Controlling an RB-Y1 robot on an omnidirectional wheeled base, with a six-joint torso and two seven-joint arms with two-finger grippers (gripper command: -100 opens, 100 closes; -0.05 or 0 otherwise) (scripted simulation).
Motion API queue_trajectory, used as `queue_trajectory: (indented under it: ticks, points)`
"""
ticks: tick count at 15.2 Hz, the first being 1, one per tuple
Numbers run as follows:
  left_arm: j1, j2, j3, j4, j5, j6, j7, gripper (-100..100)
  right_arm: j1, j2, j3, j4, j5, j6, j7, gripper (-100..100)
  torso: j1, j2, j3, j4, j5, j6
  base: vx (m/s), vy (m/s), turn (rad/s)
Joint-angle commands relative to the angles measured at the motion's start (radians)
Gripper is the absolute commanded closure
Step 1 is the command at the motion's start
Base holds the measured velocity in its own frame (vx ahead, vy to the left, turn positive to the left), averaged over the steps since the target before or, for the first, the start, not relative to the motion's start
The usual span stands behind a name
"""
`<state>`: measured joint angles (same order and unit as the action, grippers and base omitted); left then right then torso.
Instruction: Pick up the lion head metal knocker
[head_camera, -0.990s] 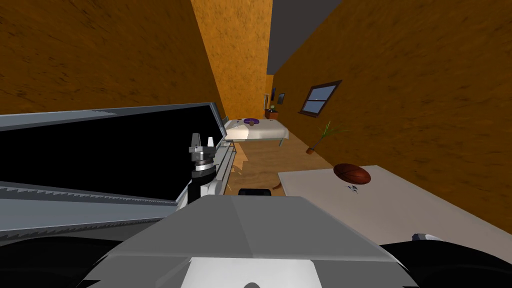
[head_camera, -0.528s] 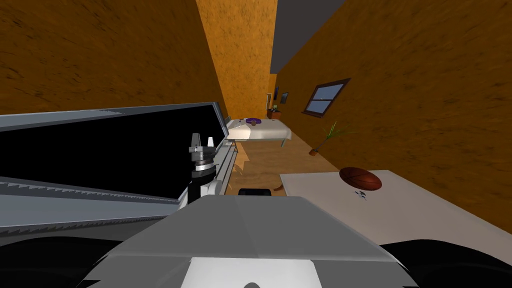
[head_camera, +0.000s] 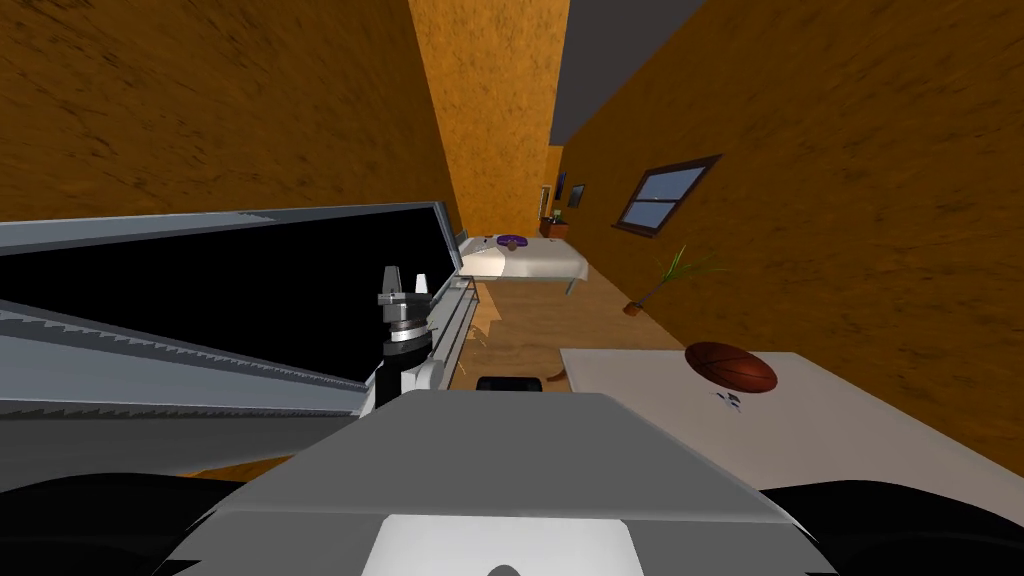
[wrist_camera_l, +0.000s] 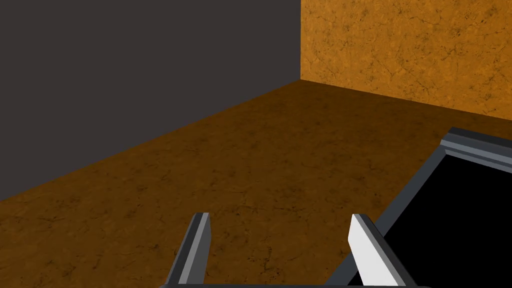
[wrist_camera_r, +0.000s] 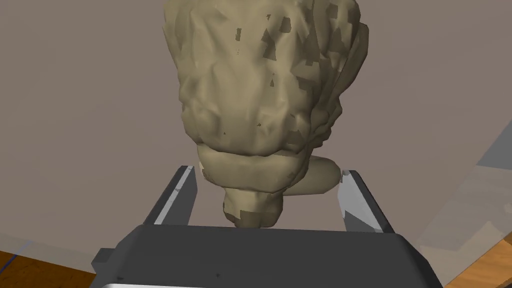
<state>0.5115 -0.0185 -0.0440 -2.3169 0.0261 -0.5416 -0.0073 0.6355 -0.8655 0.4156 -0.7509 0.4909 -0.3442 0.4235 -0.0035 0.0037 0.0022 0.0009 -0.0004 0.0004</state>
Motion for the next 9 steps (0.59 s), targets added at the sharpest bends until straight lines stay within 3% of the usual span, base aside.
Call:
queue_trajectory:
  ticks: [1, 4, 5, 8, 9]
  points:
    - [0.000, 0.000, 0.000, 0.000, 0.000, 0.000, 0.000, 0, 0.000, 0.000, 0.000, 0.000, 0.000, 0.000, 0.000, 100, 0.000, 0.000, 0.000, 0.000, 0.000, 0.000, -0.007, -0.005, 0.001]
    - [0.000, 0.000, 0.000, 0.000, 0.000, 0.000, 0.000, 0, 0.000, -0.001, -0.001, 0.001, 0.000, 0.001, 0.000, 100, 0.001, -0.002, -0.001, -0.001, -0.001, 0.000, 0.000, 0.000, 0.000]
    - [0.000, 0.000, 0.000, 0.000, 0.000, 0.000, 0.000, 0, 0.022, -0.026, -0.004, -0.030, -0.002, 0.006, -0.005, 100, 0.000, -0.002, -0.001, -0.001, -0.001, 0.000, 0.019, 0.027, -0.122]
    - [0.000, 0.000, 0.000, 0.000, 0.000, 0.000, 0.000, 0, 0.050, -0.066, -0.015, -0.060, -0.004, -0.013, -0.001, 100, 0.006, -0.005, -0.003, -0.002, 0.001, 0.003, 0.062, 0.071, -0.199]
    - [0.000, 0.000, 0.000, 0.000, 0.000, 0.000, 0.000, 0, 0.038, -0.050, -0.014, -0.038, -0.003, -0.014, 0.003, 100, 0.007, -0.006, -0.004, -0.002, 0.001, 0.003, 0.040, 0.045, -0.056]
